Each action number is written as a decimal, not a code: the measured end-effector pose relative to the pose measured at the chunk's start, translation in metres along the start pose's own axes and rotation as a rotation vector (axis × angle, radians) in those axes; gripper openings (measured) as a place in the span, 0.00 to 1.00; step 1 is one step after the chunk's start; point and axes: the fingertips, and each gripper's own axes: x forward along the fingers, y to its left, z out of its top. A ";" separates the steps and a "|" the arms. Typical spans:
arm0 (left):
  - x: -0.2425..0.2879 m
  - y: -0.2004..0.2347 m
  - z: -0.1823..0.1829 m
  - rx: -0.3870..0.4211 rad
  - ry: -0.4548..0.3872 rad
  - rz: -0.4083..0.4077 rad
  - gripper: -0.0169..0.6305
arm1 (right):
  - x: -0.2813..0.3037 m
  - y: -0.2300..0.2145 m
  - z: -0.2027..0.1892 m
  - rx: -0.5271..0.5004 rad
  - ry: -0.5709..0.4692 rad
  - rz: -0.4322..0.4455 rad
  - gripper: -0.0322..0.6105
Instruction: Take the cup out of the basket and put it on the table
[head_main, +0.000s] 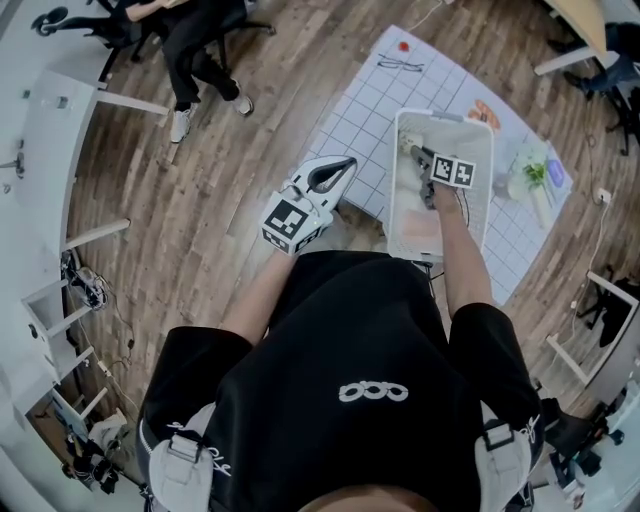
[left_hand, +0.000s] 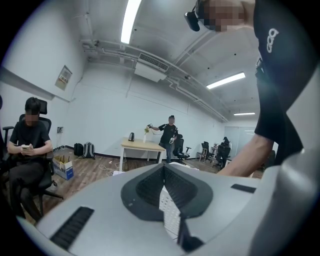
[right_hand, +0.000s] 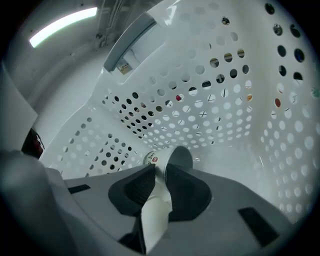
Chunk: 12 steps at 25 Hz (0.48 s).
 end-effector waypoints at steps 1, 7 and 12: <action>0.000 0.000 0.001 0.002 -0.001 0.000 0.04 | -0.001 0.002 0.000 0.007 -0.003 0.013 0.17; -0.002 -0.002 -0.001 0.005 0.001 0.006 0.04 | -0.006 0.013 0.001 0.045 -0.034 0.105 0.13; -0.005 -0.007 -0.004 -0.001 0.000 0.014 0.04 | -0.012 0.026 0.005 0.041 -0.069 0.162 0.10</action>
